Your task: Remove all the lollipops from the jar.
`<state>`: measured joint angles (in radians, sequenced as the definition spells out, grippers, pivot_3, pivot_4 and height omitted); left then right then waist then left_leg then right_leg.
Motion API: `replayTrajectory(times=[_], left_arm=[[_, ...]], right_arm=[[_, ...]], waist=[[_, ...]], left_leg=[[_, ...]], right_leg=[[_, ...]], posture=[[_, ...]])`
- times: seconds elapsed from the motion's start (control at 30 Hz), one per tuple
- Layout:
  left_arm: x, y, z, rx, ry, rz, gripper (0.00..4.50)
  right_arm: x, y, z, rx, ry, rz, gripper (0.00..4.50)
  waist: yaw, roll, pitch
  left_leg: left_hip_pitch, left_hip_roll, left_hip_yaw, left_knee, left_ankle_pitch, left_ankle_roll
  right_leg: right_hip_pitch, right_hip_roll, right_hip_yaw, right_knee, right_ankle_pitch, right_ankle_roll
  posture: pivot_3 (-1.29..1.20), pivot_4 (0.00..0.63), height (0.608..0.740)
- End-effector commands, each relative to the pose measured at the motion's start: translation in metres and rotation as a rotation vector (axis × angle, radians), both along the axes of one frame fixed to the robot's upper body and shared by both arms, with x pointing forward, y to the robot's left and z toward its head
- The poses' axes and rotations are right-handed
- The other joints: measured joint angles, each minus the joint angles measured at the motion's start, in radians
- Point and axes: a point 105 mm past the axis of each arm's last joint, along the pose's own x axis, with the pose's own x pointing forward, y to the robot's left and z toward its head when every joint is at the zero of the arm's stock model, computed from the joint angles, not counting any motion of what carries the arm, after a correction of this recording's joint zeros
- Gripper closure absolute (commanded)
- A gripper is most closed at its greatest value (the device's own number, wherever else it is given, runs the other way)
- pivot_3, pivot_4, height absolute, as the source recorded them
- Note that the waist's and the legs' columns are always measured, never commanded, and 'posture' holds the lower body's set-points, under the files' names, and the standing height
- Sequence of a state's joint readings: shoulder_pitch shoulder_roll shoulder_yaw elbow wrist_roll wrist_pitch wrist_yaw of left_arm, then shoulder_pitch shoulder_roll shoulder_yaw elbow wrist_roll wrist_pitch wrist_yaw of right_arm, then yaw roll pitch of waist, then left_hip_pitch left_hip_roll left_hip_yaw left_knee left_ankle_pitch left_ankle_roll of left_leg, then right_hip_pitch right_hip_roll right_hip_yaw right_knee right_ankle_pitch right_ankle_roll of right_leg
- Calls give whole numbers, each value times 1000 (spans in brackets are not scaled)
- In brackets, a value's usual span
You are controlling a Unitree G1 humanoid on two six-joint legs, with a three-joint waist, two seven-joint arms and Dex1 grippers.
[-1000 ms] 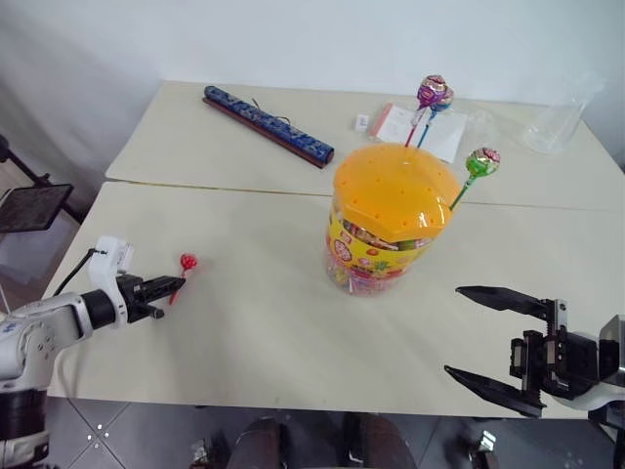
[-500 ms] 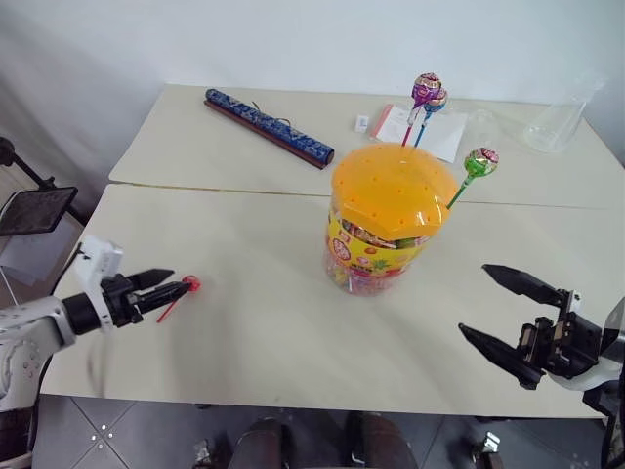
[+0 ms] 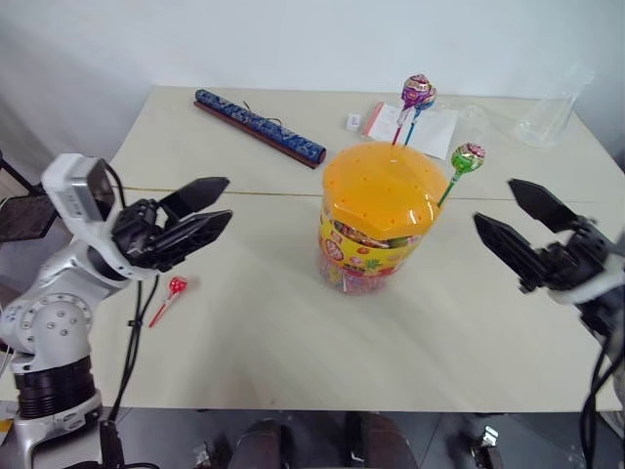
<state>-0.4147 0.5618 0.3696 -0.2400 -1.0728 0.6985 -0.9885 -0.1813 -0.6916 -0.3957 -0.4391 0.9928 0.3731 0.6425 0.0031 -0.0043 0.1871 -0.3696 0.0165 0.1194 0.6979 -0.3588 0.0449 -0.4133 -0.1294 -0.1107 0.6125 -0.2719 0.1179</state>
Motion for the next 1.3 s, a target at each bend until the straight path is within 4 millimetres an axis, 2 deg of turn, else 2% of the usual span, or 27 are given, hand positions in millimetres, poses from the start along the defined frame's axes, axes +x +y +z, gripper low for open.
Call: replayTrajectory(times=[0.03, 0.17, 0.3, 0.5, 0.53, 0.7, 0.8, 0.83, 0.87, 0.9, 0.93, 1.0, 1.03, 1.07, 1.2, 1.27, 1.3], left_arm=[[-4, -8, 1, 27, -38, -19, 1144], [-3, -10, 0, 22, -37, -14, 1111], [-3, -9, -2, 23, -32, -4, 1111], [-3, -12, 4, -16, -51, -28, 1111], [-3, -13, 5, -21, -54, -35, 1111], [-4, -21, 11, -24, -84, -80, 1111], [-7, -27, 10, 50, -125, -104, 1111], [-8, -29, 8, 102, -150, -111, 1111], [-10, -31, 2, 170, -169, -123, 1111], [-12, -34, -3, 232, -189, -138, 1111], [-13, -35, -7, 270, -202, -148, 1111], [-15, -37, -18, 353, -229, -177, 1111], [-14, -37, -20, 354, -228, -183, 1111], [-13, -37, -20, 343, -224, -181, 1111], [-11, -39, -21, 327, -228, -175, 1111], [-11, -40, -19, 311, -225, -171, 1111], [-10, -40, -18, 301, -224, -162, 1111]], right_arm=[[5, 16, 4, -45, 10, 45, 0], [7, 30, 6, -73, 10, 104, 843], [11, 36, 2, -101, 11, 113, 2190], [11, 30, 18, 21, -37, 124, 4256], [10, 30, 19, 30, -45, 132, 4478], [0, 11, 49, 150, -135, 143, 4478], [0, -20, 54, 138, -72, 52, 4478], [2, -35, 46, 85, 13, -2, 4478], [7, -50, 27, -36, 126, -96, 4478], [9, -72, -3, -203, 287, -212, 4478], [7, -86, -23, -320, 394, -279, 4478], [3, -125, -68, -492, 632, -469, 4478], [0, -134, -82, -539, 685, -501, 4478], [-3, -140, -95, -604, 714, -514, 4478], [-14, -142, -130, -789, 710, -435, 4478], [-18, -141, -140, -735, 750, -402, 4478], [-21, -136, -142, -699, 775, -358, 4253]], waist=[[-2, 0, 0], [2, 0, 0], [2, 0, 0], [-3, 0, 0], [-1, 0, 0], [-1, 0, 0], [0, 0, 0], [4, 0, 0], [12, 0, 0], [19, 0, 0], [22, 0, 0], [23, 0, 0], [22, 0, 0], [21, 0, 0], [8, 1, 0], [5, 1, 0], [5, 1, 0]], left_leg=[[0, 0, 0, 0, 0, 0], [-1, -1, -1, 0, 0, 1], [-1, -1, -1, 0, 0, 1], [-1, 0, -1, 0, 0, 1], [-1, 0, -1, 0, 0, 1], [-2, -1, -1, 0, 0, 2], [-2, -1, -1, 0, 0, 2], [-2, -1, -1, 0, 0, 2], [-2, -1, -1, 0, 0, 2], [-3, -2, -1, 0, 0, 3], [-3, -2, -1, -1, -1, 3], [-2, -2, -1, -1, -1, 4], [-3, -2, 1, -1, -1, 5], [-3, -2, 3, -1, -1, 6], [-1, -2, 6, 0, 0, 6], [0, -1, 6, 0, 0, 6], [0, -1, 5, 0, 0, 5]], right_leg=[[0, 0, 0, 0, 0, 0], [0, -1, 0, -1, 0, 0], [0, -1, 0, -2, 0, 1], [0, 0, 0, -1, 0, 1], [0, 0, 0, -2, 0, 1], [0, -1, 0, -2, 0, 1], [0, -1, 0, -2, 0, 1], [0, -1, 0, -2, 0, 1], [0, -1, -1, -2, 0, 1], [0, -1, -1, -3, 0, 1], [1, -1, -1, -5, 0, 1], [1, 0, -1, -7, 0, 1], [2, -1, -1, -9, 0, 1], [2, -1, 0, -11, 0, 1], [2, -1, 3, -11, 1, 2], [2, -1, 3, -10, 1, 2], [2, -1, 2, -8, 1, 2]], posture=[[0, 150, 740], [0, 150, 740], [0, 150, 740], [0, 150, 740], [0, 150, 740], [0, 150, 740], [0, 150, 740], [0, 150, 740], [0, 150, 740], [0, 150, 740], [0, 150, 740], [0, 150, 740], [0, 150, 740], [0, 150, 740], [0, 150, 740], [0, 150, 740], [0, 150, 740]])
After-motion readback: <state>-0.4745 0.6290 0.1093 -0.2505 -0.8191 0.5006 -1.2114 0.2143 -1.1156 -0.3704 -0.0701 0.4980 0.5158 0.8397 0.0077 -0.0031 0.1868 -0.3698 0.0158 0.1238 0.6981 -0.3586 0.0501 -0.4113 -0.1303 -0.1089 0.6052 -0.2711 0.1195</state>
